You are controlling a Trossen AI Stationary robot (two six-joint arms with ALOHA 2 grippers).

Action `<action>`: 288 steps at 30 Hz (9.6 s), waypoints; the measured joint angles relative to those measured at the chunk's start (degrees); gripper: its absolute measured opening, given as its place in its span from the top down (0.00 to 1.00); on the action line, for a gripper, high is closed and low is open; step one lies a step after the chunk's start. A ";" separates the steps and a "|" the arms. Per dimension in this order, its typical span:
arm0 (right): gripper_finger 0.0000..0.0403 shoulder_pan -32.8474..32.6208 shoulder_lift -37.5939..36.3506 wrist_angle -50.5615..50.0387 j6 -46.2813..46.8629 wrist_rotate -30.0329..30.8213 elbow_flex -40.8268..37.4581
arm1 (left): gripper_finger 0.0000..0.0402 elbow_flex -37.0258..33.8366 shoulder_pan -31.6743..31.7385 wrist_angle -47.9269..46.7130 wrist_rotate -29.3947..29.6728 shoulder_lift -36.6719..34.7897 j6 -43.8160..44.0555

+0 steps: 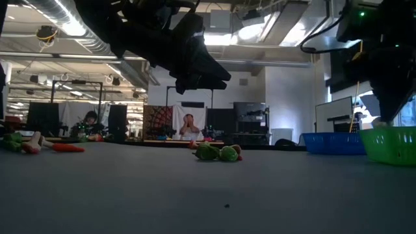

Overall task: Sort produce into baskets
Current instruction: Put the brown mushroom into the green basket, then put the red chili pepper into the blue basket

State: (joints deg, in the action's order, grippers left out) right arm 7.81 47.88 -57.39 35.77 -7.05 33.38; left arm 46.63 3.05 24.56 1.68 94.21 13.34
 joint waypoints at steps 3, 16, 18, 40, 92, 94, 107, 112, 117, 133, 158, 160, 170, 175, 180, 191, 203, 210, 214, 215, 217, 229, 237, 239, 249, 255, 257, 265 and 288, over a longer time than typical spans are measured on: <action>0.94 0.00 0.00 0.83 0.00 1.04 -1.01 | 0.61 0.00 0.00 0.00 0.13 0.00 0.04; 0.94 0.02 0.00 6.14 1.64 -0.05 -5.05 | 0.61 0.00 0.00 0.02 0.13 0.00 0.11; 0.94 0.08 0.00 6.65 1.64 -0.04 -5.05 | 0.61 0.00 0.00 0.02 0.13 0.00 0.11; 0.71 0.07 -0.02 5.89 -0.30 -1.22 6.14 | 0.61 0.00 0.00 0.02 0.13 0.00 0.13; 0.61 0.02 49.34 74.98 -21.29 -3.24 6.28 | 0.61 0.02 -0.02 -10.75 0.08 0.00 0.87; 0.61 0.02 50.68 75.96 -21.19 -3.86 6.28 | 0.61 0.02 -0.02 -10.73 0.08 0.00 0.84; 0.61 0.02 52.64 80.24 -21.52 -5.11 6.28 | 0.61 0.02 0.09 -10.69 0.18 0.00 -1.06; 0.63 0.02 54.88 80.58 -21.24 -5.19 6.28 | 0.61 0.02 0.09 -10.63 0.52 0.00 -1.29; 0.76 0.02 55.95 81.14 -21.23 -5.51 6.30 | 0.61 -0.02 0.09 -10.63 0.55 0.00 -1.27; 0.78 0.09 55.22 80.18 -21.05 -10.31 6.33 | 0.61 -0.02 0.09 -10.64 0.55 0.00 -1.20; 0.54 -1.02 55.22 69.81 -32.79 -1.94 13.05 | 0.61 -0.02 0.11 -10.64 1.55 0.00 -1.31; 0.57 -1.20 55.58 69.73 -32.88 -1.87 13.10 | 0.61 -0.02 0.10 -10.64 1.62 0.00 -1.31; 0.93 -1.09 55.58 70.65 -33.34 -0.99 13.03 | 0.61 -0.02 0.10 -10.58 1.68 0.00 -1.31; 0.96 -1.09 55.11 70.21 -34.37 -0.94 13.03 | 0.61 -0.02 0.09 -10.58 1.75 0.00 -1.31; 0.95 -1.09 50.48 65.07 -34.56 -0.35 13.03 | 0.61 -0.02 0.09 -10.58 1.77 0.00 -1.33; 0.95 -1.09 29.45 38.88 -33.52 4.54 13.07 | 0.61 -0.02 0.10 -10.60 2.04 0.00 -1.36; 0.94 -1.10 10.60 8.29 -21.99 6.47 13.07 | 0.61 -0.02 0.11 -10.60 2.03 0.00 -1.29; 0.94 -2.31 5.23 -3.27 -13.75 6.60 13.07 | 0.61 -0.02 0.09 -10.60 2.03 0.00 -1.25; 0.94 -6.36 4.72 -5.92 -8.49 6.66 13.07 | 0.61 -0.02 0.09 -10.60 2.03 0.00 -1.25; 0.94 -7.63 4.72 -6.09 -7.14 6.92 13.07 | 0.61 -0.02 0.10 -10.60 2.03 0.00 -1.23; 0.94 -10.22 4.87 -5.94 -4.61 8.27 13.07 | 0.61 -0.02 0.11 -10.60 2.03 0.00 -1.22; 0.94 -19.81 6.05 -3.22 10.75 11.91 6.36 | 0.61 -0.02 0.00 -10.60 2.02 0.00 -1.17; 0.94 -20.17 6.01 5.03 14.15 9.82 0.08 | 0.61 -0.02 0.00 -10.56 2.01 0.02 -1.22; 0.94 -20.17 5.99 5.21 15.04 9.81 -1.28 | 0.61 -0.02 0.00 -10.54 2.01 0.02 -1.22; 0.94 -20.17 5.99 12.00 19.50 10.45 -6.92 | 0.61 -0.02 0.00 -10.47 2.01 0.02 -1.68; 0.81 -20.17 5.99 12.35 19.50 9.80 -7.01 | 0.61 -0.02 0.00 -10.45 2.01 0.02 -1.70; 0.75 -20.17 5.99 12.36 19.08 9.18 -7.01 | 0.61 -0.02 0.00 -10.45 2.01 0.02 -1.71; 0.65 -20.17 5.95 4.39 14.64 9.24 1.22 | 0.61 -0.02 0.00 -10.45 2.01 0.01 -1.75; 0.65 -20.17 24.04 44.60 -17.43 28.95 9.27 | 0.61 -0.02 0.00 -10.62 1.99 0.02 -1.46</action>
State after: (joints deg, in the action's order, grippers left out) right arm -12.36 71.92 -12.80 18.34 21.89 42.65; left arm 46.61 3.05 13.93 3.66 94.24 11.88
